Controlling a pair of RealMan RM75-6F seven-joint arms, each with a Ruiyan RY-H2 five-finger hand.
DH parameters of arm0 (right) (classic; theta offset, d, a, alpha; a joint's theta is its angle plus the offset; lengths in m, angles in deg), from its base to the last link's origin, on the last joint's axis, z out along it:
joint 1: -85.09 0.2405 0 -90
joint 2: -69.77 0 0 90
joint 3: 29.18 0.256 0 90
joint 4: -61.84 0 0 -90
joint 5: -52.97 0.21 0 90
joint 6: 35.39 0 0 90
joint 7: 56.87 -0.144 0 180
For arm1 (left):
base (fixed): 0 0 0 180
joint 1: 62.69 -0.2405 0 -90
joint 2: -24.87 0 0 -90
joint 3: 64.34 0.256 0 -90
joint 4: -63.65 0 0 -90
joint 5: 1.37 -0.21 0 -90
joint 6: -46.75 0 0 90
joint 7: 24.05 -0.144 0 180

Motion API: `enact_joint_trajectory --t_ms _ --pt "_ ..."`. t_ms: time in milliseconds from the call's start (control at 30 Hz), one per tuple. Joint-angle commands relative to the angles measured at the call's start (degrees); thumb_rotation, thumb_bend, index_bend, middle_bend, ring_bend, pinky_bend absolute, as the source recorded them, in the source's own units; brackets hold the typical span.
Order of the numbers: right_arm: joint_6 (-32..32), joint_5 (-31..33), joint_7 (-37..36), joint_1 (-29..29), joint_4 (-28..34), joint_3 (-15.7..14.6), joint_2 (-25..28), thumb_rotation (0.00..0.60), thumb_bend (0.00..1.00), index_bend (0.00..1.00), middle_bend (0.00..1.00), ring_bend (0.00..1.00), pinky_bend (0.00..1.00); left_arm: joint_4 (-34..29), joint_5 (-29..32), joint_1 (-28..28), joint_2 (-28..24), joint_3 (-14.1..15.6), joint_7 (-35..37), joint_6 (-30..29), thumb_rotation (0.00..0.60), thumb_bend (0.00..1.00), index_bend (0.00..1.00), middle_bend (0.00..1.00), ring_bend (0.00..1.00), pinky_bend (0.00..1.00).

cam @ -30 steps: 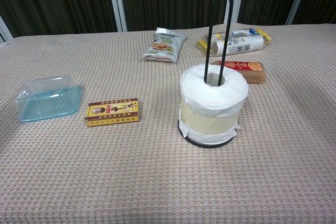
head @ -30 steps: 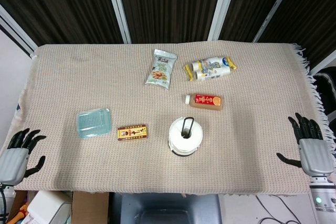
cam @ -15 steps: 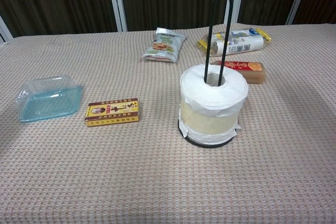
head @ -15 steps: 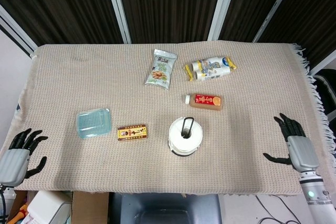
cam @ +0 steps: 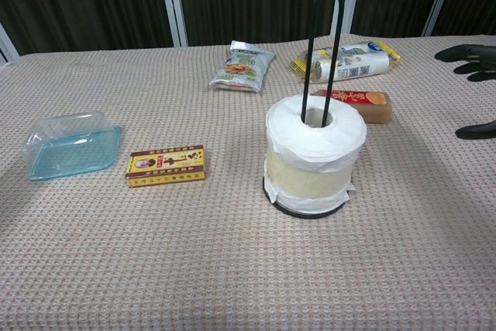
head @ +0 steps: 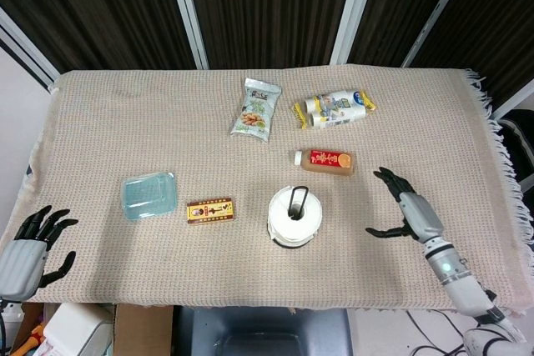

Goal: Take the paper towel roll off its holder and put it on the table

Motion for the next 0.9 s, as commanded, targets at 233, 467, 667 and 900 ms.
enact_joint_trajectory --t_ms 233,467,667,900 --pt "7.26 1.14 -3.47 5.53 -1.19 0.41 -3.1 0.6 0.0 0.0 0.0 0.0 0.04 -0.06 -0.25 -0.27 -0.19 0.14 0.11 -0.5 0.6 0.42 0.26 0.16 0.06 0.15" --pt "7.52 1.01 -1.85 7.88 -1.91 0.88 -5.02 0.6 0.0 0.0 0.0 0.0 0.04 -0.12 -0.24 -0.36 -0.29 0.14 0.43 -0.62 0.6 0.42 0.26 0.16 0.06 0.15" --pt "10.79 3.0 -1.69 10.53 -1.95 1.37 -6.66 0.6 0.0 0.0 0.0 0.0 0.04 -0.1 -0.58 -0.33 -0.26 0.28 0.35 -0.62 0.6 0.42 0.26 0.16 0.06 0.15" --pt "13.6 3.48 -3.13 12.83 -2.34 1.01 -8.78 0.6 0.0 0.0 0.0 0.0 0.04 -0.15 -0.72 -0.21 -0.29 0.41 0.29 -0.35 0.6 0.42 0.26 0.16 0.06 0.16"
